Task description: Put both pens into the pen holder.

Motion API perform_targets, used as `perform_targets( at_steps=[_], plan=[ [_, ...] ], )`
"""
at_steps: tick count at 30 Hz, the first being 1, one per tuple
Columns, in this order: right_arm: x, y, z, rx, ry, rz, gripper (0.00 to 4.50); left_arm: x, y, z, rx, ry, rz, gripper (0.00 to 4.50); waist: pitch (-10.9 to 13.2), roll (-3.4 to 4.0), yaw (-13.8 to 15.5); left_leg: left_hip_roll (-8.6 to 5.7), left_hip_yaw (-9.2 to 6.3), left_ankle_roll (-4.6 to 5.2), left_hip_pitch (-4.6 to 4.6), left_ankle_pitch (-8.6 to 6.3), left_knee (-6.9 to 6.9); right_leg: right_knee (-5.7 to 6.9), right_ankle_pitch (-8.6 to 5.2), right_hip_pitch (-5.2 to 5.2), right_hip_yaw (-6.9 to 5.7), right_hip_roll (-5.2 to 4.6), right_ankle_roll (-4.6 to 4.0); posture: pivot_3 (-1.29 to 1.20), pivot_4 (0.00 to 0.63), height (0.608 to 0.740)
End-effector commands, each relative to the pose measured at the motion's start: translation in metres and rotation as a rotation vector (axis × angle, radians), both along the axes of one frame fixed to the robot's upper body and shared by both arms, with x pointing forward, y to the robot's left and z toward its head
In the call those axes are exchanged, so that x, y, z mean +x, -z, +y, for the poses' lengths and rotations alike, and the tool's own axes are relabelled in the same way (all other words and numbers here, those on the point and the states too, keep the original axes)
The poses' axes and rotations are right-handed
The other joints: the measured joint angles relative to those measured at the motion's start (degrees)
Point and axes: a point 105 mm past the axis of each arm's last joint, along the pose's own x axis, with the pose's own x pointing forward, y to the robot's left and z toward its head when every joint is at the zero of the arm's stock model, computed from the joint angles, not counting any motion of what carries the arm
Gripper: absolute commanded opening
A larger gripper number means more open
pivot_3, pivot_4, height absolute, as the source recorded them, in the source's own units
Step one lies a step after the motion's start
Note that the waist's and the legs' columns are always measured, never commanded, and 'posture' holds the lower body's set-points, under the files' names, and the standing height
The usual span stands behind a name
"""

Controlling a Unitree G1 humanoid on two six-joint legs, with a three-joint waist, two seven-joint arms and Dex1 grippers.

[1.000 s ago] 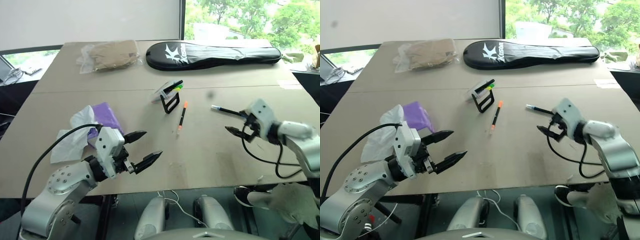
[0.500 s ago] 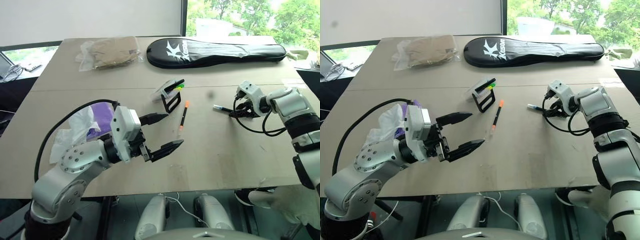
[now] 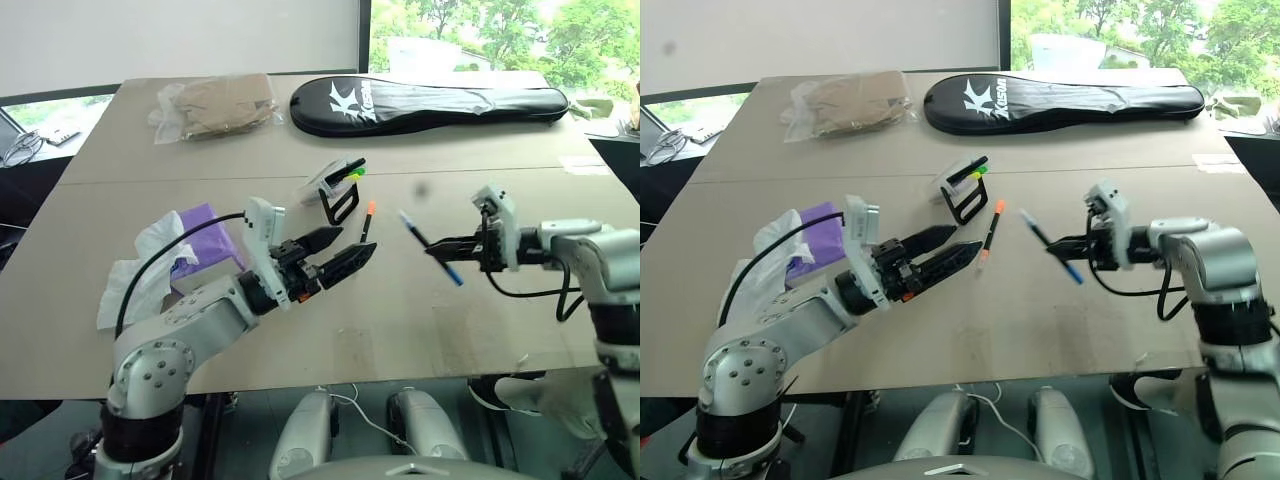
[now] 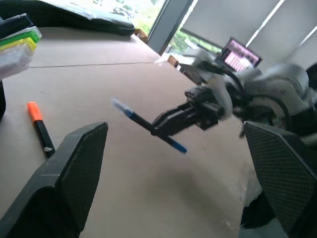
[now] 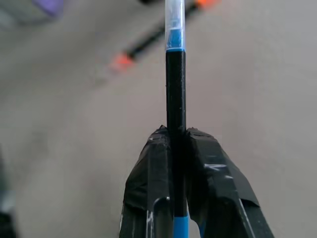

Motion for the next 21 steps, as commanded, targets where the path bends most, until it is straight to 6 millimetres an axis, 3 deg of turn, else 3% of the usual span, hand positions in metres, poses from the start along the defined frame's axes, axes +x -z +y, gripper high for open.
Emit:
perform_targets(
  at_steps=[1, 3, 6, 14, 15, 18, 21],
  plan=[
    [-0.032, -0.026, 0.031, 0.058, -0.062, -0.104, 0.04, 0.0, -0.006, -0.003, -0.084, 0.03, 0.055, 4.5, 0.0, 0.0, 0.1, 0.0, -0.04, 0.0, 0.0, 0.0, 0.01, 0.02, 0.0, 0.01, -0.04, 0.0, 0.0, 0.0, 0.15, 0.74],
    [-0.04, -0.031, 0.043, 0.08, -0.08, -0.133, 0.04, 0.003, -0.005, -0.005, -0.082, 0.051, 0.064, 4.5, 0.0, -0.01, 0.5, -0.06, -0.04, -0.01, 0.01, 0.01, 0.06, 0.03, 0.0, 0.02, -0.11, -0.03, 0.0, 0.0, 0.15, 0.74],
    [-0.045, -0.035, 0.052, 0.091, -0.095, -0.148, 0.0, 0.004, -0.007, -0.009, -0.098, 0.086, 0.063, 3.71, 0.0, -0.02, 0.6, -0.26, -0.06, 0.0, 0.05, 0.03, 0.13, -0.02, 0.0, 0.13, -0.31, -0.05, 0.01, 0.0, 0.15, 0.74],
    [-0.041, -0.033, 0.054, 0.089, -0.072, -0.184, 0.0, 0.002, -0.006, -0.007, -0.076, 0.129, 0.033, 0.04, 0.0, -0.02, 0.2, -0.24, -0.02, -0.11, 0.08, 0.11, 0.03, -0.02, 0.0, 0.1, -0.27, -0.09, 0.0, 0.0, 0.15, 0.74],
    [-0.039, -0.036, 0.054, 0.099, -0.07, -0.226, 0.0, 0.003, -0.006, -0.005, -0.069, 0.121, 0.018, 0.04, 0.0, -0.01, 0.1, -0.22, 0.0, -0.11, 0.1, 0.11, 0.01, -0.02, 0.0, 0.1, -0.24, -0.08, 0.0, 0.0, 0.15, 0.74],
    [-0.042, -0.043, 0.046, 0.156, -0.091, -0.255, 1.35, 0.009, -0.018, 0.003, -0.057, 0.084, -0.057, 0.01, 0.0, -0.01, 0.2, -0.2, 0.05, -0.07, 0.09, 0.08, -0.03, -0.05, 0.0, 0.08, -0.22, -0.07, 0.0, 0.0, 0.15, 0.74],
    [-0.038, -0.044, 0.026, 0.098, -0.036, -0.334, 2.7, 0.017, -0.053, 0.008, -0.073, 0.066, -0.211, 0.01, 0.0, -0.05, 0.7, -0.25, 0.03, -0.02, 0.07, 0.05, -0.01, -0.1, 0.0, 0.11, -0.28, -0.07, 0.02, 0.0, 0.15, 0.74]
  ],
)
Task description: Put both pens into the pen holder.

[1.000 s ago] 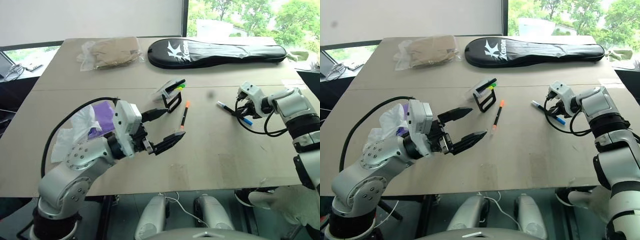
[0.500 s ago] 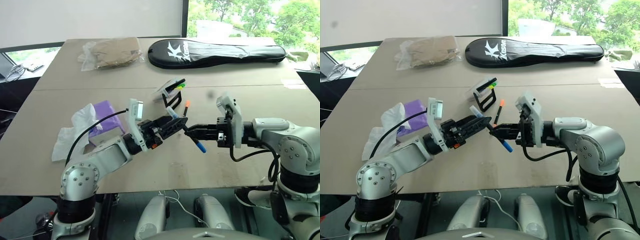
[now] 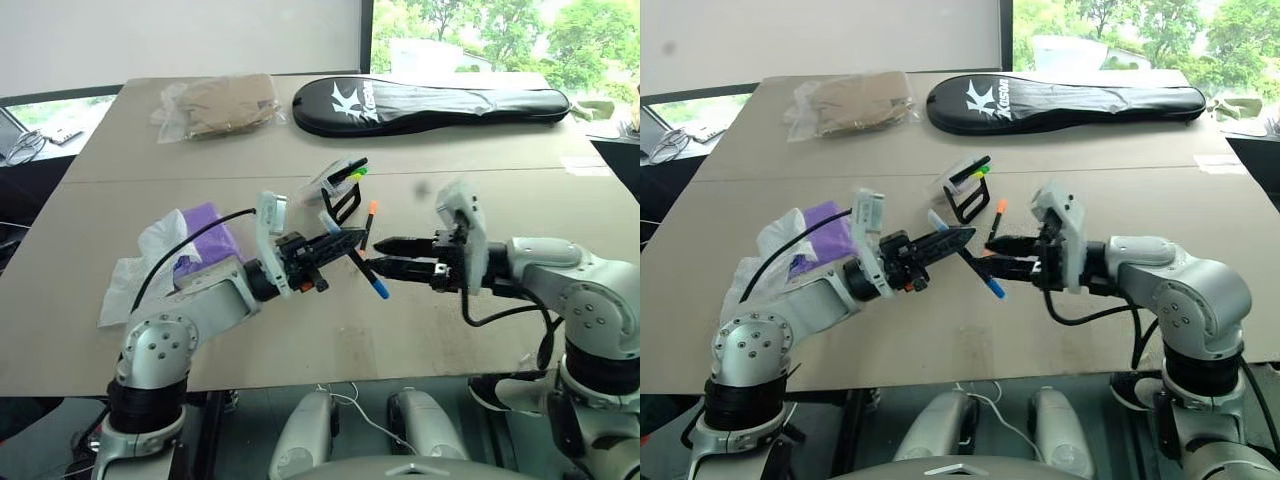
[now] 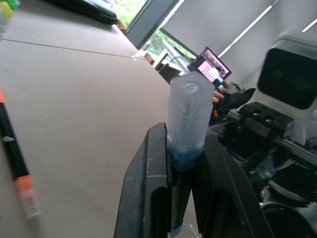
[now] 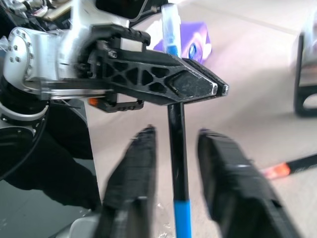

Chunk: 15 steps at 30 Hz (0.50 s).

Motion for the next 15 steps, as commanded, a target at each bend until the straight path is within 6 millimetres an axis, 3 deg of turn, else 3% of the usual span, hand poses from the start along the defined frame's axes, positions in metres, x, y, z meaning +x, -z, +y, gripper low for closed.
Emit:
perform_targets(
  at_steps=[1, 3, 4, 6, 9, 13, 15],
  plan=[
    [0.002, -0.012, -0.021, -0.041, 0.053, -0.15, 3.21, 0.008, -0.052, 0.007, -0.058, -0.034, -0.212, 0.01, 0.0, -0.03, 0.6, -0.03, -0.05, 0.0, -0.04, 0.0, 0.03, -0.01, 0.0, 0.0, -0.06, 0.0, 0.0, 0.0, 0.15, 0.74],
    [0.007, -0.014, -0.035, -0.116, 0.115, -0.272, 4.22, 0.016, -0.075, 0.004, 0.015, -0.091, -0.356, 0.01, 0.0, -0.06, 0.9, -0.06, -0.06, 0.01, -0.08, 0.0, 0.08, -0.03, 0.0, 0.01, -0.1, 0.0, 0.02, 0.0, 0.15, 0.74],
    [0.006, -0.015, -0.044, -0.137, 0.128, -0.295, 4.47, 0.021, -0.085, -0.002, 0.147, -0.145, -0.492, 0.01, 0.0, -0.06, 1.0, -0.06, -0.01, 0.01, -0.08, 0.0, 0.08, -0.03, 0.0, 0.02, -0.07, 0.0, 0.03, 0.0, 0.15, 0.74],
    [0.004, -0.013, -0.056, -0.167, 0.145, -0.312, 4.47, 0.024, -0.098, -0.014, 0.335, -0.19, -0.693, 0.01, 0.0, -0.09, 0.9, -0.07, 0.08, -0.02, -0.03, 0.01, 0.03, -0.03, -0.02, 0.03, 0.0, 0.06, 0.06, 0.0, 0.15, 0.74],
    [0.005, -0.007, -0.079, -0.264, 0.206, -0.362, 4.47, 0.024, -0.115, -0.03, 0.458, -0.201, -0.893, 0.01, 0.0, -0.09, 1.2, -0.06, 0.11, -0.06, -0.02, 0.04, -0.06, -0.06, -0.04, 0.02, 0.06, 0.14, 0.08, 0.0, 0.15, 0.74],
    [0.005, -0.008, -0.096, -0.305, 0.263, -0.413, 4.47, 0.042, -0.108, -0.04, 0.675, -0.253, -1.076, 0.01, 0.0, -0.09, 0.8, -0.05, 0.24, -0.11, -0.03, 0.05, -0.07, -0.12, -0.09, 0.0, 0.23, 0.0, 0.17, 0.0, 0.15, 0.74],
    [0.004, -0.01, -0.099, -0.308, 0.276, -0.427, 4.47, 0.043, -0.106, -0.046, 0.698, -0.231, -1.12, 0.01, 0.0, -0.09, 0.8, -0.03, 0.21, -0.11, -0.02, 0.06, -0.08, -0.11, -0.09, -0.01, 0.21, 0.01, 0.17, 0.0, 0.15, 0.74]
  ],
)
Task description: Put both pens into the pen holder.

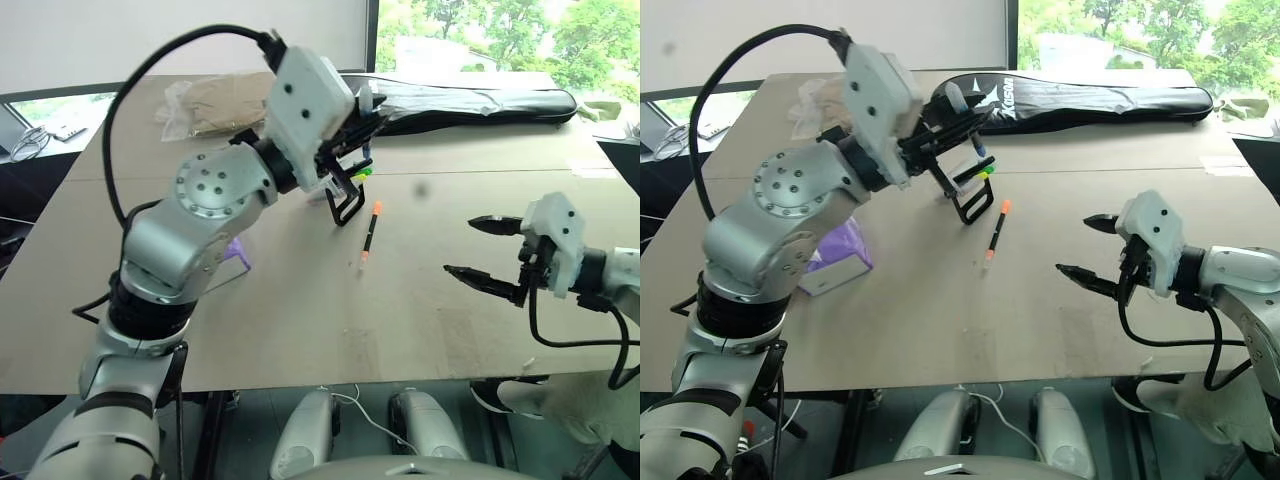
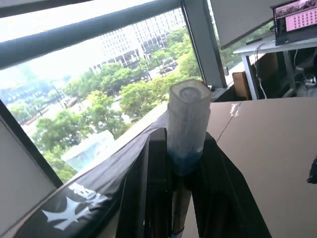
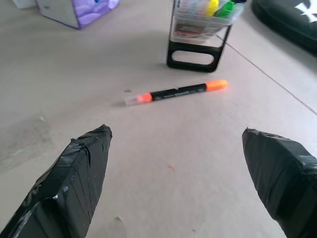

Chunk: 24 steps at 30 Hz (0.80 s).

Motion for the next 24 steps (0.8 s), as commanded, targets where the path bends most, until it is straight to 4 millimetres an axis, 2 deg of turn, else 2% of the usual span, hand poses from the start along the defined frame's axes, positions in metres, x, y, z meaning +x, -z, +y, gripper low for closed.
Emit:
perform_targets(
  at_steps=[1, 6, 21, 24],
  plan=[
    [-0.001, -0.015, -0.005, -0.01, 0.016, -0.09, 4.47, 0.0, -0.002, -0.009, 0.079, 0.004, -0.112, 0.01, 0.0, -0.01, -0.1, 0.02, 0.0, 0.03, 0.0, -0.02, 0.0, 0.02, 0.0, -0.01, 0.0, 0.0, 0.0, 0.0, 0.15, 0.74],
    [-0.002, -0.014, -0.004, -0.011, 0.029, -0.104, 4.47, 0.007, 0.017, -0.019, 0.168, -0.011, -0.111, 0.01, 0.0, -0.02, 0.1, 0.01, -0.04, 0.08, -0.03, -0.05, 0.03, 0.01, 0.0, 0.0, -0.05, -0.01, 0.01, 0.0, 0.15, 0.74],
    [-0.011, -0.027, 0.007, 0.066, -0.021, -0.231, 4.47, 0.047, 0.052, -0.011, 0.211, -0.171, 0.022, 0.01, 0.0, -0.03, 0.4, -0.01, -0.11, 0.09, -0.07, -0.05, 0.12, 0.05, -0.01, 0.0, -0.13, 0.03, 0.02, 0.0, 0.15, 0.74],
    [-0.013, -0.028, 0.009, 0.094, -0.022, -0.239, 4.5, 0.051, 0.049, -0.01, 0.156, -0.176, 0.062, 1.44, 0.0, -0.03, 0.4, -0.01, -0.12, 0.08, -0.08, -0.04, 0.13, 0.07, -0.01, 0.0, -0.14, 0.0, 0.02, 0.0, 0.15, 0.74]
  ],
)
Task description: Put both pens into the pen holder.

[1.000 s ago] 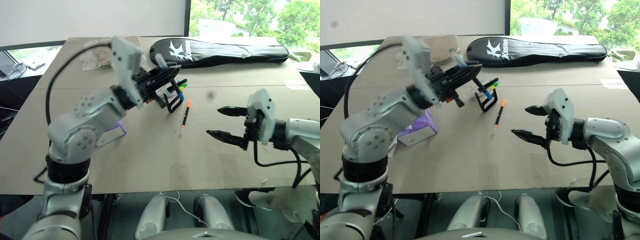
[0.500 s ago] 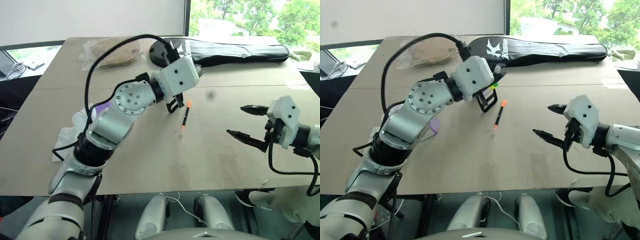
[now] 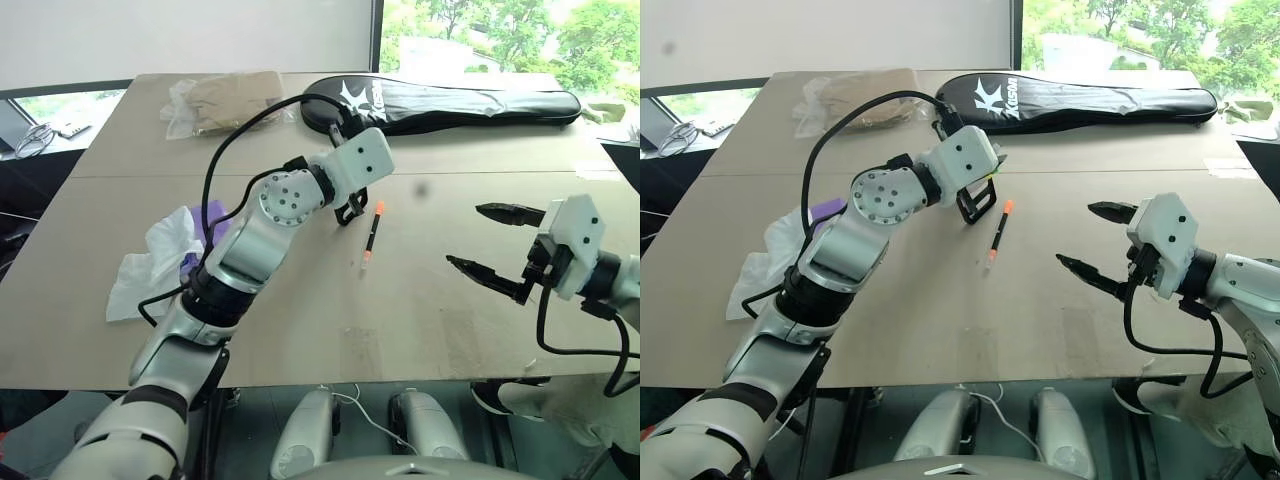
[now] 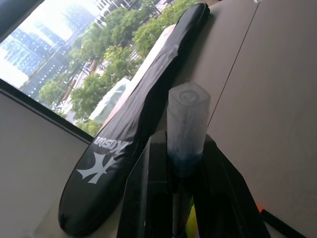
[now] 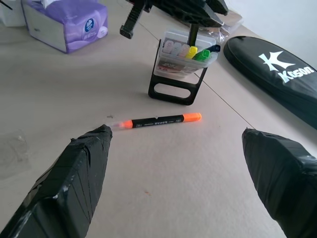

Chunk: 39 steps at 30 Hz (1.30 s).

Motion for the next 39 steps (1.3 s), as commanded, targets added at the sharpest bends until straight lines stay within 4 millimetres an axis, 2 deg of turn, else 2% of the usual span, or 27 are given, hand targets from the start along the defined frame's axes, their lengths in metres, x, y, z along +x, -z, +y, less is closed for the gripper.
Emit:
perform_targets(
  at_steps=[1, 5, 7, 10, 12, 14, 19, 22, 25, 30, 35, 36, 37, 39],
  plan=[
    [-0.006, -0.017, 0.002, 0.036, -0.007, -0.084, 4.5, -0.001, -0.015, 0.002, -0.075, 0.005, -0.005, 1.83, 0.0, 0.0, -0.1, 0.0, 0.0, 0.0, 0.0, 0.0, 0.0, 0.01, 0.0, 0.0, 0.01, 0.0, 0.0, 0.0, 0.15, 0.74],
    [-0.007, -0.014, 0.007, 0.076, -0.003, -0.049, 4.5, -0.022, -0.026, -0.001, -0.295, 0.121, 0.174, 3.57, 0.0, 0.0, -0.1, 0.02, 0.0, -0.03, 0.01, 0.02, 0.01, 0.02, 0.0, 0.0, 0.02, -0.07, -0.01, 0.0, 0.15, 0.74],
    [-0.007, -0.012, 0.008, 0.086, 0.0, -0.037, 4.5, -0.044, -0.026, -0.002, -0.38, 0.233, 0.335, 3.68, 0.0, 0.0, -0.2, 0.03, -0.03, -0.06, -0.01, 0.04, 0.02, 0.02, 0.0, 0.0, -0.01, -0.09, -0.01, 0.0, 0.15, 0.74],
    [-0.007, -0.009, 0.007, 0.101, 0.011, -0.019, 4.5, -0.066, -0.016, 0.008, -0.373, 0.272, 0.466, 3.68, 0.0, 0.01, -0.5, 0.05, -0.02, -0.11, 0.01, 0.06, 0.03, 0.04, 0.0, -0.01, 0.0, -0.09, 0.0, 0.0, 0.15, 0.74],
    [-0.006, -0.006, 0.003, 0.103, 0.017, 0.001, 4.5, -0.08, 0.007, 0.013, -0.318, 0.252, 0.605, 3.68, 0.0, 0.03, -0.9, 0.05, -0.02, -0.1, 0.04, 0.06, 0.03, 0.07, 0.0, 0.01, 0.01, -0.07, 0.0, 0.0, 0.15, 0.74],
    [-0.007, -0.003, 0.0, 0.096, 0.017, 0.019, 4.5, -0.085, 0.023, 0.018, -0.302, 0.2, 0.714, 3.68, 0.0, 0.02, -1.1, 0.06, -0.01, -0.05, 0.14, 0.02, 0.03, 0.08, 0.0, 0.1, 0.02, -0.07, 0.0, 0.0, 0.15, 0.74],
    [-0.012, 0.003, -0.002, 0.066, 0.022, 0.045, 4.5, -0.074, 0.059, 0.03, -0.152, -0.026, 0.876, 3.68, 0.0, 0.01, -1.0, 0.0, -0.09, 0.13, 0.17, -0.07, 0.15, 0.08, -0.01, 0.2, -0.07, 0.1, 0.02, 0.0, 0.15, 0.74],
    [-0.013, 0.005, -0.003, 0.057, 0.032, 0.046, 4.5, -0.064, 0.073, 0.032, -0.152, -0.141, 0.958, 3.68, 0.0, 0.01, -1.1, 0.0, -0.09, 0.13, 0.26, -0.07, 0.15, 0.09, -0.01, 0.28, -0.07, 0.1, 0.02, 0.0, 0.15, 0.74],
    [-0.017, 0.009, -0.003, 0.054, 0.045, 0.051, 4.5, -0.032, 0.09, 0.033, -0.204, -0.347, 0.986, 3.68, 0.0, 0.01, -0.8, 0.0, -0.11, 0.13, 0.26, -0.07, 0.15, 0.08, -0.01, 0.28, -0.06, 0.08, 0.02, 0.0, 0.15, 0.74],
    [-0.019, 0.011, -0.005, 0.054, 0.065, 0.054, 4.5, -0.004, 0.1, 0.02, -0.201, -0.501, 0.894, 3.68, 0.0, 0.0, -0.6, -0.02, -0.16, 0.1, 0.23, -0.06, 0.19, 0.07, 0.0, 0.29, -0.09, -0.02, 0.01, 0.0, 0.15, 0.74],
    [-0.022, 0.011, -0.004, 0.053, 0.087, 0.048, 4.5, 0.0, 0.12, -0.008, -0.205, -0.486, 0.961, 3.68, -0.1, 0.07, 0.4, -0.02, -0.18, -0.09, 0.2, 0.05, 0.17, 0.06, 0.0, 0.28, 0.01, -0.13, 0.01, 0.0, 0.15, 0.74],
    [-0.022, 0.012, -0.003, 0.053, 0.088, 0.048, 4.5, 0.0, 0.121, -0.012, -0.206, -0.47, 0.972, 3.16, -0.1, 0.07, 0.5, -0.04, -0.24, -0.07, 0.22, 0.04, 0.17, 0.06, 0.0, 0.32, 0.0, -0.14, 0.01, 0.0, 0.15, 0.74],
    [-0.022, 0.012, -0.003, 0.052, 0.092, 0.047, 4.5, -0.002, 0.122, -0.015, -0.208, -0.456, 0.987, 2.92, -0.1, 0.09, 0.7, -0.05, -0.24, -0.05, 0.24, 0.03, 0.18, 0.06, 0.0, 0.35, 0.0, -0.14, 0.01, 0.0, 0.15, 0.74],
    [-0.022, 0.011, -0.002, 0.052, 0.096, 0.047, 4.5, -0.003, 0.123, -0.017, -0.2, -0.44, 0.991, 1.97, -0.1, 0.09, 0.9, -0.08, -0.27, 0.03, 0.29, -0.01, 0.22, 0.05, 0.0, 0.43, -0.03, -0.13, 0.03, 0.0, 0.15, 0.74]
  ],
)
